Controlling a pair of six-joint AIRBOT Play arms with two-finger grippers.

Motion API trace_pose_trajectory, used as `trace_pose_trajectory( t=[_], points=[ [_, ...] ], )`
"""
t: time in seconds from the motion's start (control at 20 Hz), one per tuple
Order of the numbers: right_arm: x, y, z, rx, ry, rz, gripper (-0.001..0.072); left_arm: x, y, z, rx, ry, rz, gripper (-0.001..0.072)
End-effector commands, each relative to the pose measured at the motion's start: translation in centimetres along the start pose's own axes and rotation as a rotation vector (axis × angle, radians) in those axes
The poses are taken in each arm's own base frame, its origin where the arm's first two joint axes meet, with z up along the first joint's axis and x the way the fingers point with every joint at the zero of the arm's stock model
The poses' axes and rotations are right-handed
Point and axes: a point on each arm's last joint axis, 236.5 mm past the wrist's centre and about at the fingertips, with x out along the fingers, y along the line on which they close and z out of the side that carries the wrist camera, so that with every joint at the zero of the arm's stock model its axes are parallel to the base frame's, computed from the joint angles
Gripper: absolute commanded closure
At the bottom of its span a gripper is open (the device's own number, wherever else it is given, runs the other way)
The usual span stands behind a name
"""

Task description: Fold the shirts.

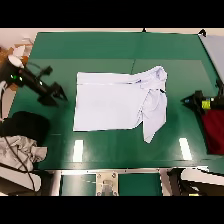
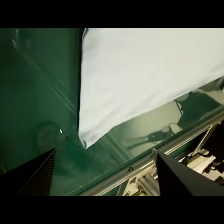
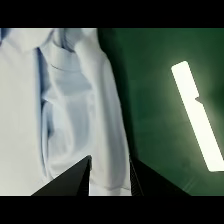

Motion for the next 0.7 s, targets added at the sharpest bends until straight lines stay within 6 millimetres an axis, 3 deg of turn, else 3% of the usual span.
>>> trace_pose_trajectory(
  t=[0.0, 0.15, 0.3, 0.35, 0.4, 0.45, 0.5, 0.55, 0.6, 0.65],
  points=[
    [1.0, -2.8, -3.7, 0.101, 0.017, -0.019, 0.0419, 5.6, 2.2, -4.4, -0.089, 0.036, -0.037, 0.0005],
    [2.3, -2.9, -5.0, 0.134, 0.032, -0.006, 0.0419, 9.0, 1.4, -5.0, -0.138, -0.005, -0.149, 0.0006],
    [3.7, -3.0, -6.6, 0.14, 0.065, -0.01, 0.0418, 12.1, 1.4, -4.9, -0.127, -0.026, -0.094, 0.0007],
    [4.2, -2.9, -7.1, 0.135, 0.078, -0.015, 0.0418, 12.8, 0.8, -4.6, -0.104, -0.036, -0.082, 0.011],
    [4.8, -2.7, -7.7, 0.125, 0.094, -0.019, 0.0418, 13.3, 0.2, -4.1, -0.076, -0.053, -0.073, 0.0289],
    [5.2, -2.4, -8.2, 0.111, 0.109, -0.022, 0.0418, 13.6, 0.0, -3.9, -0.062, -0.061, -0.065, 0.0392],
    [5.6, -2.1, -8.6, 0.096, 0.121, -0.024, 0.0415, 13.6, 0.0, -3.8, -0.06, -0.066, -0.062, 0.0583],
    [5.9, -1.8, -8.8, 0.082, 0.131, -0.025, 0.0396, 13.5, 0.2, -3.8, -0.057, -0.068, -0.059, 0.0685],
    [6.2, -1.5, -8.9, 0.069, 0.135, -0.03, 0.034, 13.3, 0.4, -3.8, -0.059, -0.071, -0.057, 0.0686],
    [6.4, -1.3, -9.0, 0.06, 0.136, -0.034, 0.0339, 13.2, 0.5, -3.8, -0.063, -0.07, -0.058, 0.0686]
  ],
)
